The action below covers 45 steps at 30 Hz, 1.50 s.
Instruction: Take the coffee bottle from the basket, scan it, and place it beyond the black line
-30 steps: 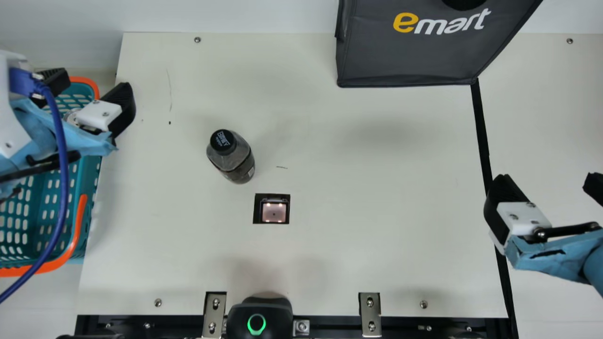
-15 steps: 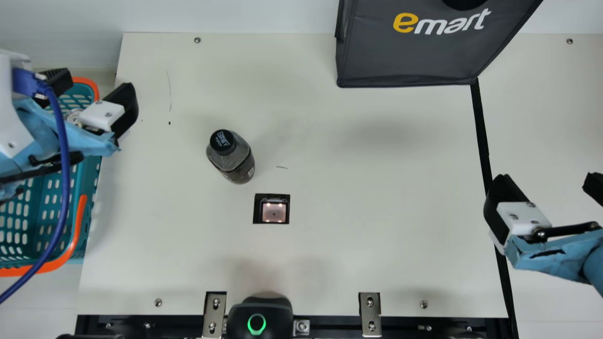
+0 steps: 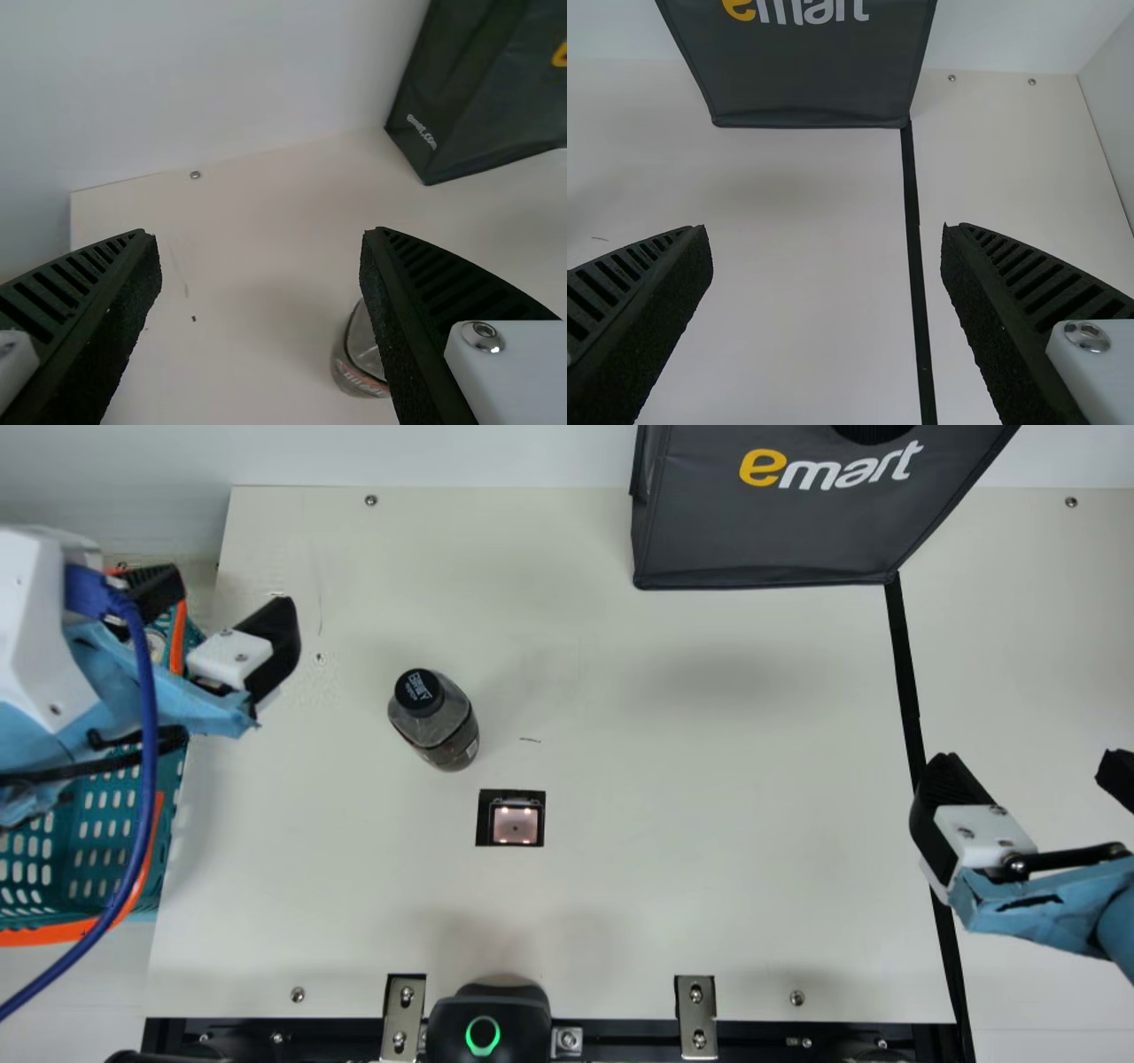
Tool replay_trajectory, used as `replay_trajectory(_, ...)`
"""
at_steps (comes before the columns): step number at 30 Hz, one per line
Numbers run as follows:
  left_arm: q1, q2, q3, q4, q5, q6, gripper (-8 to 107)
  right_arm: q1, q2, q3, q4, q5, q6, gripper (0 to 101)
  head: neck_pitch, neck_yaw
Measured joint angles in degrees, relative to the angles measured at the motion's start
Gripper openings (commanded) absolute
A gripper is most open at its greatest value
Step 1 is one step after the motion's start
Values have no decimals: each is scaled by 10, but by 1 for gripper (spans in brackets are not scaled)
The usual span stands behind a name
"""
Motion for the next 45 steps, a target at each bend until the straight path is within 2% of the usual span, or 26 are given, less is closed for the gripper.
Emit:
replay_trajectory(10,-32,-9,26,-15,-2,11,90,0,0,0,0,0,0,91,0,-1)
replay_trajectory(20,-81,-16,51,18,-30,-37,90,0,0,0,0,0,0,91,0,-1)
replay_trajectory(35,-187,6,87,127,-93,-166,90,0,0,0,0,0,0,91,0,-1)
replay_trajectory(45,-233,33,109,206,-133,-251,90,0,0,0,0,0,0,91,0,-1)
